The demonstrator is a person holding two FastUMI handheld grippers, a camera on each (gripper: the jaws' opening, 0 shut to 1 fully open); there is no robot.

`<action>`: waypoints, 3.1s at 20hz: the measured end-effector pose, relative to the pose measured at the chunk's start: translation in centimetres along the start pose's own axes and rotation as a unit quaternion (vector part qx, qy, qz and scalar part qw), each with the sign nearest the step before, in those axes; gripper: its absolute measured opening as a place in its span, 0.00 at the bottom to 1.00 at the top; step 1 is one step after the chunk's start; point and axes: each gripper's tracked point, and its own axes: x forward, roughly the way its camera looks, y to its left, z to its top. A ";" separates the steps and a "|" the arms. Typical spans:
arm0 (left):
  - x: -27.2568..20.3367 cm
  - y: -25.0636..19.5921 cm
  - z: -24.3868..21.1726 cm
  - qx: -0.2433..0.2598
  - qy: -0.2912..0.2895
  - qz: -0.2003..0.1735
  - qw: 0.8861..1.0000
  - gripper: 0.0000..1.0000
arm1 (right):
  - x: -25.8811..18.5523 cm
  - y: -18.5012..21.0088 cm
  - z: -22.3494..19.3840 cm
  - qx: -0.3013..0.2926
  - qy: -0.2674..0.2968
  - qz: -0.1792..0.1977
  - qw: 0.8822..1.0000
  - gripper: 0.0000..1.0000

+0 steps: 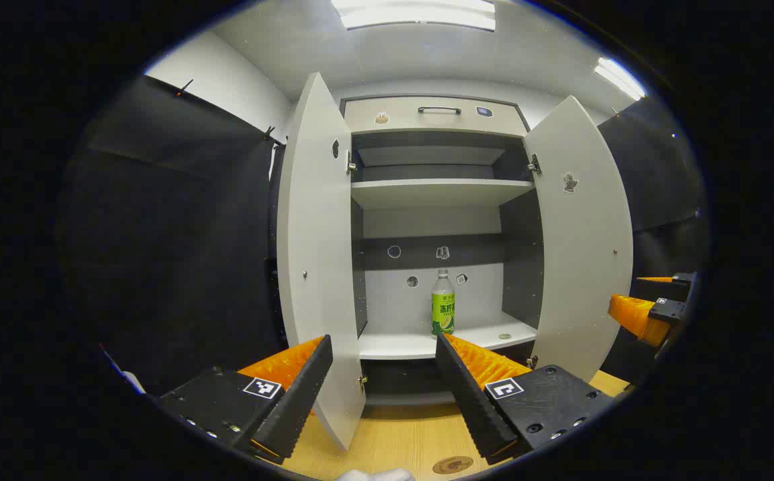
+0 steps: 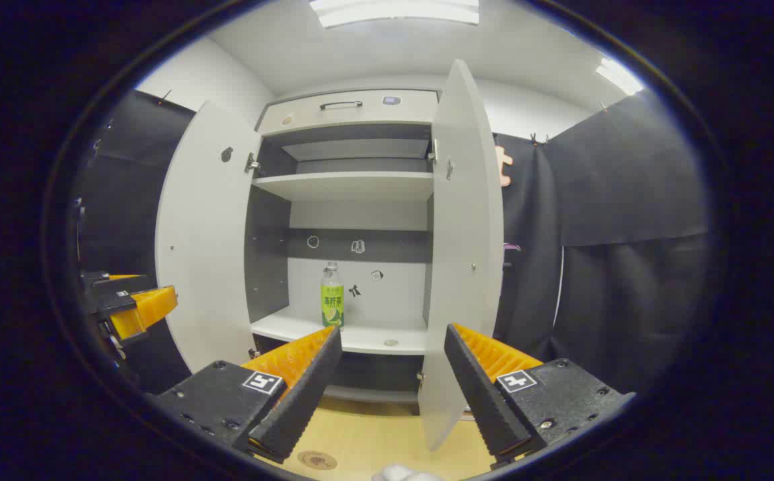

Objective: Grasp the bottle in the cabinet with the left hand and place it on the coaster, then close the right door with the right hand and the left door with the left hand.

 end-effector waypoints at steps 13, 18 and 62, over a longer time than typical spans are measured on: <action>2.0 0.2 -0.5 0.003 0.001 0.000 1.000 0.95 | 0.4 0.1 -0.2 0.011 0.005 -0.006 1.000 1.00; 5.3 -0.6 0.0 -0.001 -0.013 -0.010 1.000 0.95 | 0.3 0.2 -0.1 0.010 0.014 -0.004 1.000 1.00; 28.1 -12.1 -1.7 -0.018 -0.035 -0.094 0.995 0.74 | 0.6 -0.8 -0.6 -0.013 0.061 -0.064 0.996 0.99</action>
